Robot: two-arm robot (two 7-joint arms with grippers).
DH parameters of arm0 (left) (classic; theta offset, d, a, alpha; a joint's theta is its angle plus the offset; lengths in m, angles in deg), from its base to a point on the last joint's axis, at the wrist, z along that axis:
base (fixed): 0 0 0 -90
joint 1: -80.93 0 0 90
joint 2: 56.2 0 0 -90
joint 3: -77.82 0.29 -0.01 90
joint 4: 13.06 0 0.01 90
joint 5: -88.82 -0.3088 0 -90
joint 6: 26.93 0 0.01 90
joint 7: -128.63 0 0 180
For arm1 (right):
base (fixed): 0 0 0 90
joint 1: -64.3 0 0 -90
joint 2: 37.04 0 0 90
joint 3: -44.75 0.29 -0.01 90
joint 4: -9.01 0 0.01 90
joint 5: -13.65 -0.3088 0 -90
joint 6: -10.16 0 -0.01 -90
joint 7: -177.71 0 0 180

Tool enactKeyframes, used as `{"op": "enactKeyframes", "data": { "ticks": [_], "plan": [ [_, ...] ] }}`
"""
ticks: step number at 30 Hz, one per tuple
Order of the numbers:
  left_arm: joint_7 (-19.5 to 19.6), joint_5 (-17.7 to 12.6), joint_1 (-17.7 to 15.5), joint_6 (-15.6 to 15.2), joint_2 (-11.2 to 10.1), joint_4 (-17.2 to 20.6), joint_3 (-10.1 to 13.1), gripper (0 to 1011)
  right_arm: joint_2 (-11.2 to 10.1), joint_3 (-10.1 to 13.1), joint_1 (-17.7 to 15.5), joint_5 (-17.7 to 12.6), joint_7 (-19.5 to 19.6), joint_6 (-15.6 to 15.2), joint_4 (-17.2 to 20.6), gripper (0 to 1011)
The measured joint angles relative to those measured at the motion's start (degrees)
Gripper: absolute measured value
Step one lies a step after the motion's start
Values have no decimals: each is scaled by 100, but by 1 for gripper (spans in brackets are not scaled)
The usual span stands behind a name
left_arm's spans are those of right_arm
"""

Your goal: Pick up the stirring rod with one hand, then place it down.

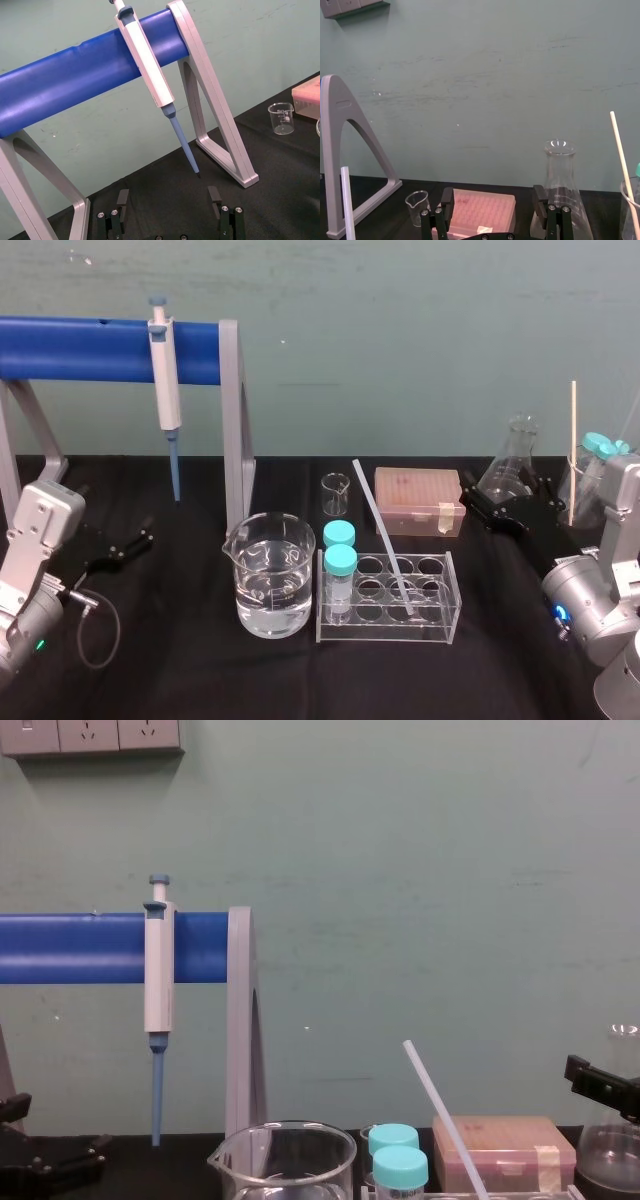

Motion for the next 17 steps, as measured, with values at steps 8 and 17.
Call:
{"op": "enactKeyframes", "data": {
  "ticks": [8,17],
  "plan": [
    [0,0,0,0,0,0,0,1000,-2,-1,3,-5,-4,4,6,1004],
    [0,0,0,0,0,0,0,1000,-2,-1,6,-7,-9,8,7,1004]
  ]
}}
